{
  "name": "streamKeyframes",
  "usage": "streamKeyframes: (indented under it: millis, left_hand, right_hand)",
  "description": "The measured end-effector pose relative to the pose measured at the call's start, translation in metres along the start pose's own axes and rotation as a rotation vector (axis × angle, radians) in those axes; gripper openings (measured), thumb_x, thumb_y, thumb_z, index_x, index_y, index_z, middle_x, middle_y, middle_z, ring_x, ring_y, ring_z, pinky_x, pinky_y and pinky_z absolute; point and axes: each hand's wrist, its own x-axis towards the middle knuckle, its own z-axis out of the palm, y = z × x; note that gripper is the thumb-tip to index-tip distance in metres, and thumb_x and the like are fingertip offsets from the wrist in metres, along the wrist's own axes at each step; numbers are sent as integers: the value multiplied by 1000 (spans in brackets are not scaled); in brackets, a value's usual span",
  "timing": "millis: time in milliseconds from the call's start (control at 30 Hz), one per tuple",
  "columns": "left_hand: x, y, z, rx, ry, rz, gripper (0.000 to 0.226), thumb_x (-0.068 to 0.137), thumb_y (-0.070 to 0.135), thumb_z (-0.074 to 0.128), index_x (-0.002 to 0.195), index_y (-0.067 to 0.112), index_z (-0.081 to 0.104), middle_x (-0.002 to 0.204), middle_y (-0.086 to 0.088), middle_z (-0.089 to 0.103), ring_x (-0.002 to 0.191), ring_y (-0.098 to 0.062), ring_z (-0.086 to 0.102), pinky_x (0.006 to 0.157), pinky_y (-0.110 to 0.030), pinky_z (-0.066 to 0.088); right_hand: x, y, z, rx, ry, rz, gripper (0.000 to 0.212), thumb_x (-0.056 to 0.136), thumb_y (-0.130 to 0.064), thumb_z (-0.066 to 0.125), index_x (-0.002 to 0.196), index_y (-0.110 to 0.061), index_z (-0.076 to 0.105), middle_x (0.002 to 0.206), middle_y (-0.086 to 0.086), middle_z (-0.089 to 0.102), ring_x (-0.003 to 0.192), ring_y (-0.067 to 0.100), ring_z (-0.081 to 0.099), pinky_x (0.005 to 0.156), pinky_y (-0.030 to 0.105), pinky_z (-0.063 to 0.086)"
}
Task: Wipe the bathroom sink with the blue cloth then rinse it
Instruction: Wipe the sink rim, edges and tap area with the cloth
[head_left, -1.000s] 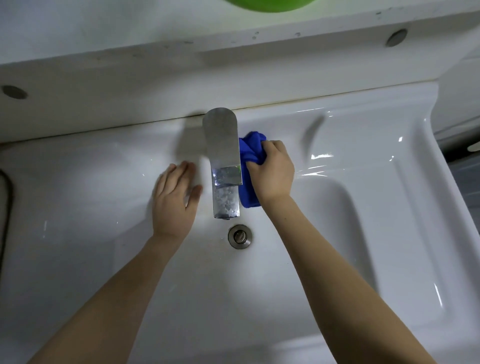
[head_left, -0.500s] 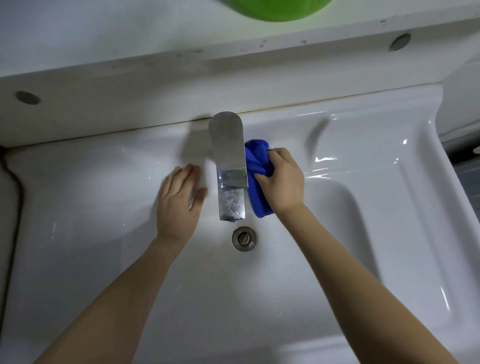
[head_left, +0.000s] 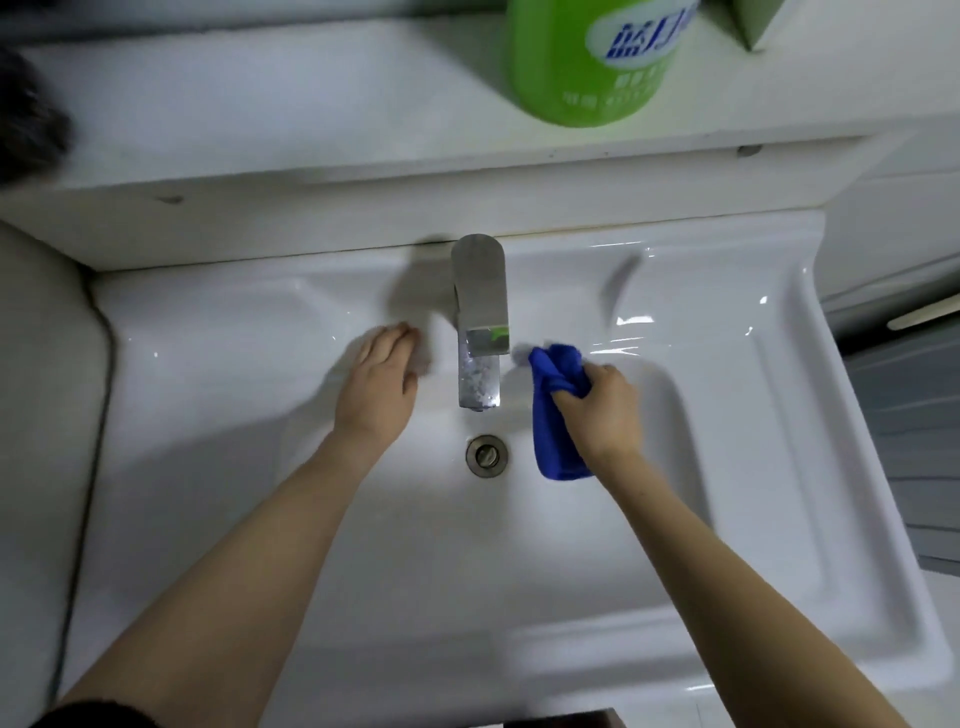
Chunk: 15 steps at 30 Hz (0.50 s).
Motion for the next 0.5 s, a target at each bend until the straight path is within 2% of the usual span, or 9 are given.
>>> streamKeyframes:
  millis: [100,200,333,433,500]
  left_hand:
    - [-19,13,-26,-46,-99,-57,40,90,6,51,130,8,57,139,-8,53,127,-29,50,101,-38,45]
    - [-55,22,-47,-152,-65,-156,29,94,10,52,120,9,64,120,-11,65,109,-32,60,88,-39,50]
    - [-108,39,-77,-318,41,-222,22,97,15,51,116,16,64,102,-4,67,90,-23,61,83,-39,51]
    - [-140,63,-99,-375,97,-200,23,97,17,53,118,19,62,104,5,66,90,-13,59,84,-31,49]
    - [-148,79,-107,-410,108,-173,25,96,16,54,121,20,61,107,8,65,94,-10,59,84,-23,46]
  right_hand:
    - [-35,5,-13,234,-193,249,29,82,-25,64,66,-3,54,60,8,51,60,23,50,55,29,36]
    - [-69,5,-34,504,-234,420,28,82,-25,70,71,-1,61,64,10,56,61,22,55,56,28,43]
    - [-105,-2,-66,662,-281,456,28,86,-28,68,78,-1,64,65,8,59,57,20,56,54,26,44]
    - [-122,-8,-85,734,-303,437,31,86,-34,64,87,-4,67,77,7,64,69,20,60,63,27,46]
    - [-131,-9,-89,734,-312,434,28,89,-41,61,91,-13,67,89,7,68,79,21,64,71,31,50]
